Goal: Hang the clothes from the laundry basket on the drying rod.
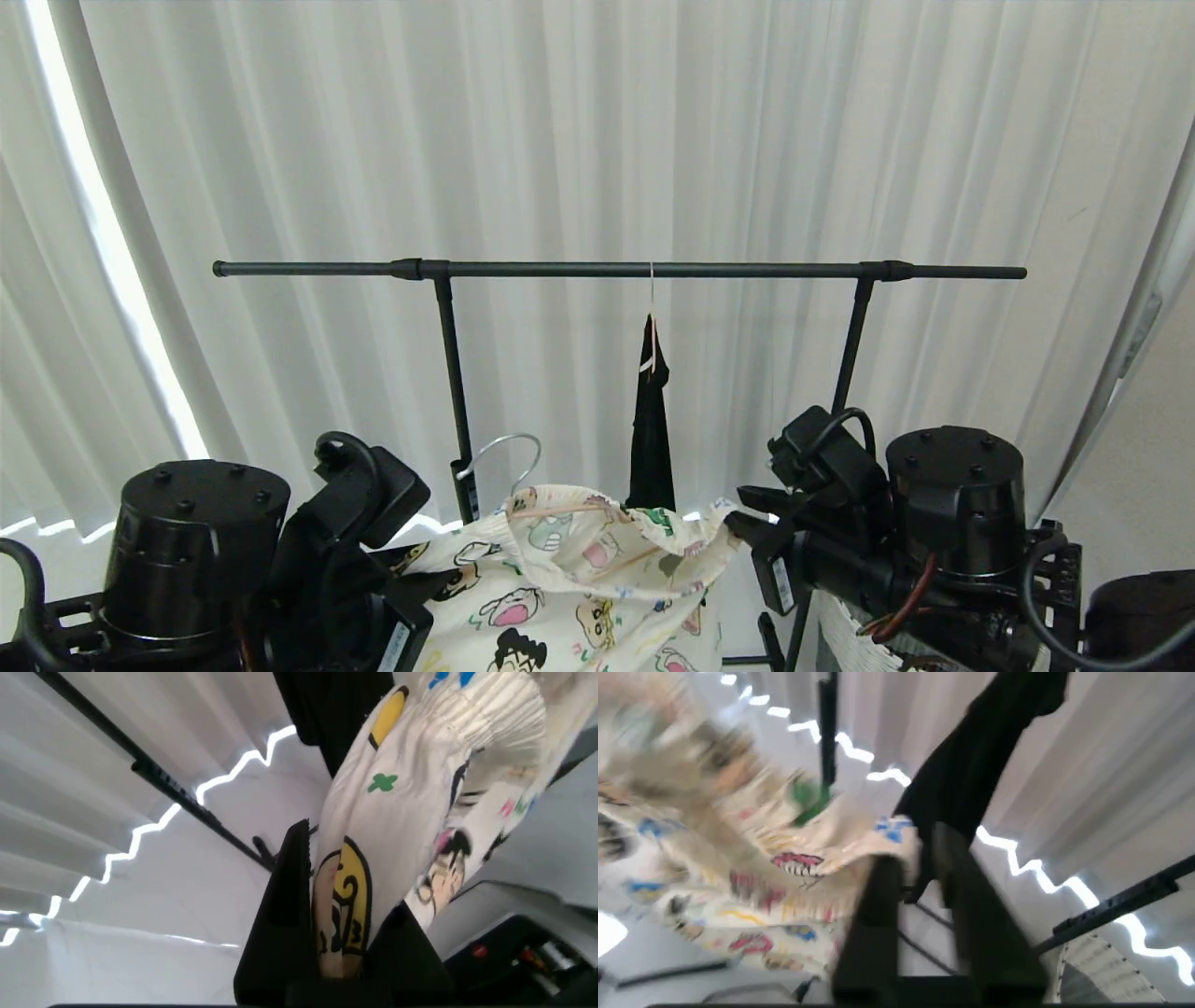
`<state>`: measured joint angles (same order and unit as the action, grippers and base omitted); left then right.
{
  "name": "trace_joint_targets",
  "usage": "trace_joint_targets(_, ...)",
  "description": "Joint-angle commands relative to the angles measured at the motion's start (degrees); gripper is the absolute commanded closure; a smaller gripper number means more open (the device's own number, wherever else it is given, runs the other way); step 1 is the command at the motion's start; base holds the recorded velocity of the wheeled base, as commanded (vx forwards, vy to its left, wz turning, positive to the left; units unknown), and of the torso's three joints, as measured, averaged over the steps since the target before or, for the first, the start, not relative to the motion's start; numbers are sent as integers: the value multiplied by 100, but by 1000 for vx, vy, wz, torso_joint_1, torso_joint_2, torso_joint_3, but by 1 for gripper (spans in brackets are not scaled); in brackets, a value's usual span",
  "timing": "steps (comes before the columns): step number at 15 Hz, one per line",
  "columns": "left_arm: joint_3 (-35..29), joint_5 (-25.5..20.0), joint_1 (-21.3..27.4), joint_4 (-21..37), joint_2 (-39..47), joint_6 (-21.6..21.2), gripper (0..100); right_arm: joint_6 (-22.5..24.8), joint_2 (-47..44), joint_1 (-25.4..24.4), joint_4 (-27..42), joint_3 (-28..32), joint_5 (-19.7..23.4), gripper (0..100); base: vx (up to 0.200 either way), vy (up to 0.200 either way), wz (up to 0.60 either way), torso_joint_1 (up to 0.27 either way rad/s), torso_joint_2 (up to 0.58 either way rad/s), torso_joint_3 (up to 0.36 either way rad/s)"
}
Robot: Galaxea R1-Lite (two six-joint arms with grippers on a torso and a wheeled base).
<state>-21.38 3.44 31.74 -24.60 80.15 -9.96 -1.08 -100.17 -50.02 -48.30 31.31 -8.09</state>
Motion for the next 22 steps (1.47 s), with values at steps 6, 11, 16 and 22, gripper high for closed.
trace_joint_targets(6,-121,-1,412,-599,238,82,100,680,1263,-113,1525,60,440,0,0,0,0,0,0,0)
trace_joint_targets(11,-94,-10,1387,-616,273,319,100,1858,1896,317,3397,649,1486,0,0,0,0,0,0,0)
trace_joint_targets(16,-138,-10,2565,-634,484,583,100,2728,1615,150,4461,1062,2154,0,0,0,0,0,0,0)
trace_joint_targets(22,-226,-10,2872,-853,536,574,100,2745,1439,-96,4804,1053,2137,0,0,0,0,0,0,0)
